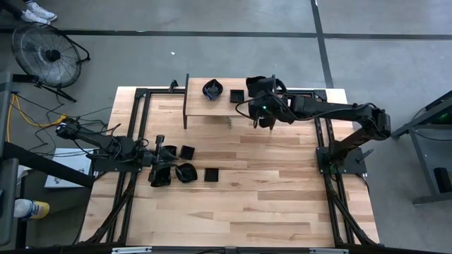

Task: Pick & Place Mini shaped plates
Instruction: Stack the distorted square plate on top of the other distorted square plate on the shelf

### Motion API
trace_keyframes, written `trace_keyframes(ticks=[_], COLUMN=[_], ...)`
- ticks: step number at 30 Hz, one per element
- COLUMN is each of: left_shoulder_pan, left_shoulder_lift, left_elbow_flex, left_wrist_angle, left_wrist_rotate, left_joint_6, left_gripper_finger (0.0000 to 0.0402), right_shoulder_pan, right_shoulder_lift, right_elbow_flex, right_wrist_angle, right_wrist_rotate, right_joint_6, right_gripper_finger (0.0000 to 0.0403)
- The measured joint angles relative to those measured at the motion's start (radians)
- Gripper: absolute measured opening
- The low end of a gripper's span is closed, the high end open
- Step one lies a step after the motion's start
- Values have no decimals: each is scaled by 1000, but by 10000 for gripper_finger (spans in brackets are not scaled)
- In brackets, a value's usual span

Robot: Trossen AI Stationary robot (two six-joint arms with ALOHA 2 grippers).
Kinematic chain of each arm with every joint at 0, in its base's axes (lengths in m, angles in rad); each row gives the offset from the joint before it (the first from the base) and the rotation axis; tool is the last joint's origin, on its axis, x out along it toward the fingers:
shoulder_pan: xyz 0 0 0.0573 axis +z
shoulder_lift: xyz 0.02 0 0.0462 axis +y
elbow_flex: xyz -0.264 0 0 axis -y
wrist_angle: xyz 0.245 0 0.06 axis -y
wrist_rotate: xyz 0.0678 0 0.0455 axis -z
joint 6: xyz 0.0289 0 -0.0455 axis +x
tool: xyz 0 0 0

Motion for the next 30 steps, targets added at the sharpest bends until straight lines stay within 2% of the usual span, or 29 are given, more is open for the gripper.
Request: trace_keyframes(ticks=[4, 12, 21, 26, 30], left_shoulder_pan=[0, 0, 0, 0, 0], left_shoulder_lift=[0, 0, 0, 0, 0], left_elbow_flex=[0, 0, 0, 0, 0], left_wrist_angle=[0, 0, 0, 0, 0], left_wrist_rotate=[0, 0, 0, 0, 0], left_joint_6=[0, 0, 0, 0, 0], left_gripper_finger=[103, 103, 103, 103, 103], right_shoulder_pan=[-1, -13, -39, -52, -58], right_shoulder_lift=[-14, -23, -23, -23, -23], right_elbow_flex=[0, 0, 0, 0, 0], right_wrist_angle=[-40, -131, -158, -159, -159], right_wrist_rotate=[6, -71, -135, -132, -180], right_joint_6=[43, 112, 132, 155, 163], right_gripper_finger=[0, 0, 0, 0, 0])
